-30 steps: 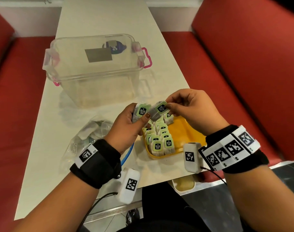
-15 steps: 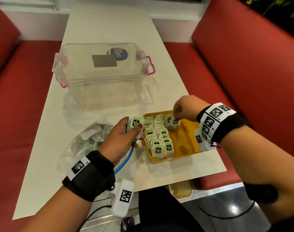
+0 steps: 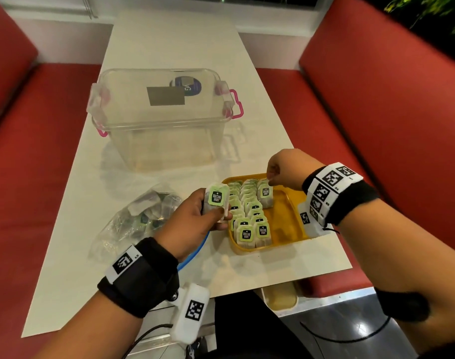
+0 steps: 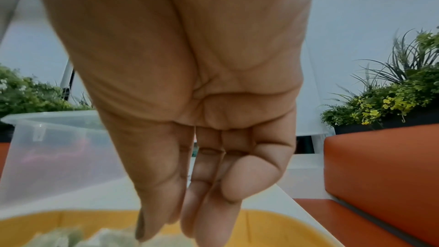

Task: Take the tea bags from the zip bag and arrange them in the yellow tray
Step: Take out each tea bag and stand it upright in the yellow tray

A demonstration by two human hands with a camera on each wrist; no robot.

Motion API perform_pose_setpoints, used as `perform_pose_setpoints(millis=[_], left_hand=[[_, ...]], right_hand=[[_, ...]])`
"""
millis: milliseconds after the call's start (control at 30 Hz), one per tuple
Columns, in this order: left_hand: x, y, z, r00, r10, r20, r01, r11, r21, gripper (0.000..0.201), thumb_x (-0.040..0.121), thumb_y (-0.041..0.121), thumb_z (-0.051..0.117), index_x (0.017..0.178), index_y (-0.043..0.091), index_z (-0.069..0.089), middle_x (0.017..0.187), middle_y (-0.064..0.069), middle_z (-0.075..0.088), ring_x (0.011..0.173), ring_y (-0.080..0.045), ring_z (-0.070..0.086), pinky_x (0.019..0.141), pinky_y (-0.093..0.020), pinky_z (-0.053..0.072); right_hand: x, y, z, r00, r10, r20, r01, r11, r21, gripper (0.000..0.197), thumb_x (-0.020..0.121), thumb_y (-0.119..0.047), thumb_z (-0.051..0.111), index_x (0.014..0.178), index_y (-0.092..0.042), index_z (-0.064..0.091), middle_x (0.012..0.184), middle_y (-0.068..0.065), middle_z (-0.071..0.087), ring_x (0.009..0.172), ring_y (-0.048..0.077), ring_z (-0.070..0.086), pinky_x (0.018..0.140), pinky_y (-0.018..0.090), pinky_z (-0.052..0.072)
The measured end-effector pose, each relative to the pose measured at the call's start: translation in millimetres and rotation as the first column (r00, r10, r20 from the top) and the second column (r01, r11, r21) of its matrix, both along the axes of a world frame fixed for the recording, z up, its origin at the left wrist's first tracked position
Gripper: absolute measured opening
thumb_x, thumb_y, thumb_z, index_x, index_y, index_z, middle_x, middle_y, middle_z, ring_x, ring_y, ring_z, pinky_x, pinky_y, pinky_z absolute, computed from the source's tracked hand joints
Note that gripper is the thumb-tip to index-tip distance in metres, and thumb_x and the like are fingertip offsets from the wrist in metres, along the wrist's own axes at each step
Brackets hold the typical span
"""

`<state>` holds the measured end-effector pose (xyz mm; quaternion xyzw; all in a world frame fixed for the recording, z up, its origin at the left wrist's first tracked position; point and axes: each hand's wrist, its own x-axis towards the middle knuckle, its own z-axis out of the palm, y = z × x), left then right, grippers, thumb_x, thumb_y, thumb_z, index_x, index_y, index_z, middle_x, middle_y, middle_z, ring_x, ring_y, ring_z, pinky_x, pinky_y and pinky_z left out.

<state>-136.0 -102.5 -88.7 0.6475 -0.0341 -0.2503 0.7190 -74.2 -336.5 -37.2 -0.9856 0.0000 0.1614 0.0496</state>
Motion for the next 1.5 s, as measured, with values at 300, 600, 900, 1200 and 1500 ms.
perform_pose_setpoints(millis=[300, 600, 900, 1200, 1500], left_hand=[[-2, -12, 3, 0.994, -0.070, 0.085, 0.070, 0.998, 0.001, 0.017, 0.094, 0.005, 0.056, 0.110, 0.010, 0.056, 0.101, -0.009, 0.069, 0.082, -0.013, 0.069, 0.061, -0.021, 0.053], [-2, -15, 1, 0.990, -0.112, 0.082, 0.110, 0.993, 0.029, 0.016, 0.094, -0.002, 0.053, 0.107, 0.008, 0.054, 0.094, -0.005, 0.065, 0.082, -0.014, 0.069, 0.063, -0.022, 0.053], [0, -13, 7, 0.995, -0.080, 0.061, 0.079, 0.997, 0.021, 0.010, 0.097, 0.021, 0.054, 0.104, 0.016, 0.055, 0.093, -0.003, 0.064, 0.082, -0.014, 0.067, 0.059, -0.027, 0.049], [6, -9, 10, 0.990, 0.094, 0.107, -0.091, 0.995, -0.027, 0.030, 0.104, 0.015, 0.037, 0.128, 0.033, 0.039, 0.106, -0.014, 0.059, 0.072, -0.018, 0.068, 0.055, -0.024, 0.049], [8, -13, 15, 0.971, 0.091, 0.222, -0.093, 0.996, -0.003, 0.027, 0.101, 0.007, 0.039, 0.090, 0.019, 0.060, 0.092, 0.012, 0.066, 0.069, -0.013, 0.063, 0.057, -0.025, 0.045]], right_hand=[[-40, 45, 43, 0.981, 0.162, 0.107, -0.192, 0.890, 0.414, 0.012, 0.083, -0.030, 0.071, 0.093, -0.024, 0.071, 0.084, -0.012, 0.068, 0.063, -0.013, 0.055, 0.056, 0.003, 0.038], [-51, 65, 34, 0.961, 0.205, 0.184, -0.255, 0.915, 0.312, 0.010, 0.080, -0.025, 0.070, 0.088, -0.025, 0.066, 0.090, -0.007, 0.060, 0.068, 0.000, 0.049, 0.057, 0.008, 0.033], [-53, 54, 38, 0.961, 0.198, 0.192, -0.261, 0.874, 0.410, 0.007, 0.082, -0.012, 0.064, 0.085, -0.017, 0.061, 0.078, -0.004, 0.064, 0.071, 0.012, 0.062, 0.063, 0.026, 0.049], [-52, 34, 54, 0.983, 0.007, 0.185, -0.115, 0.809, 0.576, 0.011, 0.087, -0.013, 0.068, 0.098, -0.015, 0.067, 0.082, -0.003, 0.071, 0.063, 0.009, 0.070, 0.065, 0.033, 0.060], [-57, 26, 48, 0.980, -0.135, 0.146, -0.021, 0.661, 0.750, 0.004, 0.084, -0.006, 0.070, 0.088, -0.007, 0.068, 0.077, 0.012, 0.072, 0.067, 0.018, 0.070, 0.067, 0.034, 0.060]])
